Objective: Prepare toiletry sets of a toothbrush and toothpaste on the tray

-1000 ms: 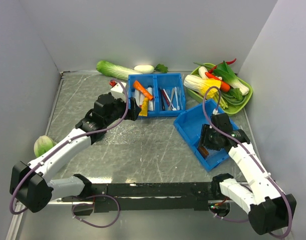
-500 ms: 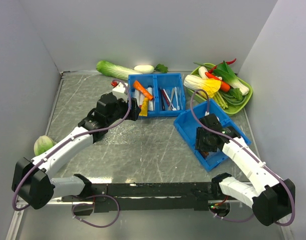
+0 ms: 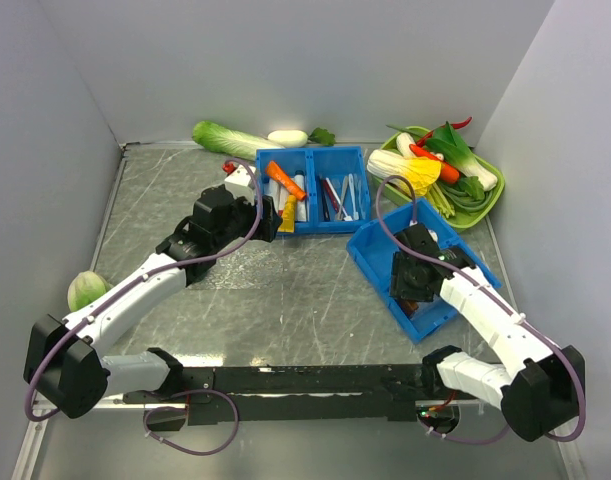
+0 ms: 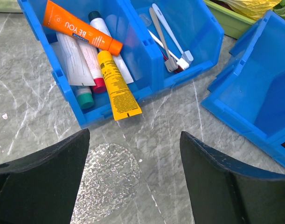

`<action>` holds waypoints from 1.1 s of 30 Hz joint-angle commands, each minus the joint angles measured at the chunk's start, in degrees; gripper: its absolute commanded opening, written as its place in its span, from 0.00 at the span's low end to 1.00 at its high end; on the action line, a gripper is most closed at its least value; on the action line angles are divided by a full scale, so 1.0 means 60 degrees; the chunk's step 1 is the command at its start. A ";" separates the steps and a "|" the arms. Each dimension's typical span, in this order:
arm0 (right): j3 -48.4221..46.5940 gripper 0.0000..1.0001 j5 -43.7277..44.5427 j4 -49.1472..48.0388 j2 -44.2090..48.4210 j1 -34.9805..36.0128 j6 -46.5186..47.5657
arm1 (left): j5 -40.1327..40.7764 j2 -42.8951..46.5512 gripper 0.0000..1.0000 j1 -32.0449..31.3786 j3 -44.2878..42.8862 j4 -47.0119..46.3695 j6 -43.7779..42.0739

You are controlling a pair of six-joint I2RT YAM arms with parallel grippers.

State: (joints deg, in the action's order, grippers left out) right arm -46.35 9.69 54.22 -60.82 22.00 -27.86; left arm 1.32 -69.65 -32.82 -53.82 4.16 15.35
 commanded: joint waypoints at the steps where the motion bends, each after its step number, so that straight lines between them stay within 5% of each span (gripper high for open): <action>1: -0.0564 0.58 0.0304 0.0485 -0.0045 0.0054 -0.0162 | -0.0133 0.0080 0.83 -0.0009 -0.0419 -0.0211 0.0048; 20: -0.0625 0.60 0.0231 0.0632 -0.0776 0.0040 0.0175 | -0.0133 0.0197 0.84 -0.0009 -0.0405 -0.0181 0.0048; 33: -0.0405 0.49 0.0113 0.0368 -0.1099 -0.0019 0.0219 | -0.0133 0.0299 0.85 -0.0009 -0.0405 -0.0181 0.0107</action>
State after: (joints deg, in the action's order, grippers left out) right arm -49.23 10.92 56.90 -67.37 22.09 -26.72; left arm 1.30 -69.58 -32.82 -54.04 4.19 15.75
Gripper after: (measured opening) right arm 0.506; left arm 0.847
